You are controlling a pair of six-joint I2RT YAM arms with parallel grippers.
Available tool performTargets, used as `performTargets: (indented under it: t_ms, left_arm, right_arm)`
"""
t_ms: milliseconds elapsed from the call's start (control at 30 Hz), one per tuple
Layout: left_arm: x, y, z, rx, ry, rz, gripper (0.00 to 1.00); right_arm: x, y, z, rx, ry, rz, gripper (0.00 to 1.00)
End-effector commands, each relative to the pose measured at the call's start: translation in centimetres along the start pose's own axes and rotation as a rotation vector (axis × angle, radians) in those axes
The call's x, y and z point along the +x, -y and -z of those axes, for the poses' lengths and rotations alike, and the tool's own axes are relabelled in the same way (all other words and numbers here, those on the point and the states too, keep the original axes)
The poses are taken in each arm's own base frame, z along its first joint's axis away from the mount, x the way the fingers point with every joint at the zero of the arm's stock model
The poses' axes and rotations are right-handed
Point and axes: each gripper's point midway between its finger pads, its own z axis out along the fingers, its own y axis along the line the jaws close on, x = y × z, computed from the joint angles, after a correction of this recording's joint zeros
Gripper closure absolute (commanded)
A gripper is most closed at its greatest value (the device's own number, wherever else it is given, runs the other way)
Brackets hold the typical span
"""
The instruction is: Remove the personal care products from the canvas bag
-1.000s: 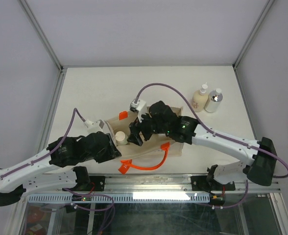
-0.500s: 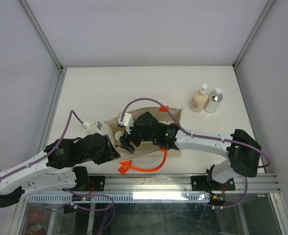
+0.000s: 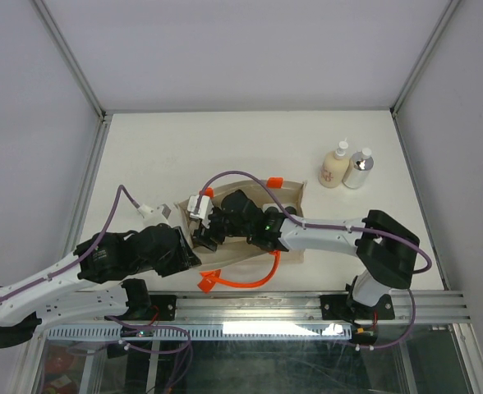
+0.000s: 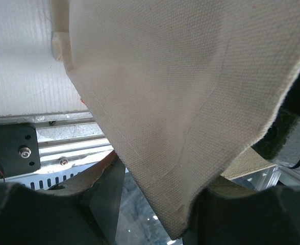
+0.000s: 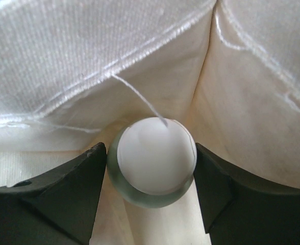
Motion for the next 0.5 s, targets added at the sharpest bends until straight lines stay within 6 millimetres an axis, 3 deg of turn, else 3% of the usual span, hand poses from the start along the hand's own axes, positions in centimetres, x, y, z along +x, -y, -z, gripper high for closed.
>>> performTargets:
  t_ms: [0,367,467]
  left_arm:
    - [-0.2,-1.5,0.1,-0.064,0.013,-0.022,0.58]
    - [-0.3,-1.3,0.1,-0.057,0.018,-0.027,0.58]
    - [-0.4,-1.2,0.1,-0.057,0.020,-0.029,0.58]
  right_arm:
    - [-1.4,0.4,-0.7,0.019,0.056,0.045,0.48]
    - [-3.9,1.9,1.4,0.117,0.152,0.070,1.00]
    - [-5.2,2.6,2.5,0.161,0.190,0.059,1.00]
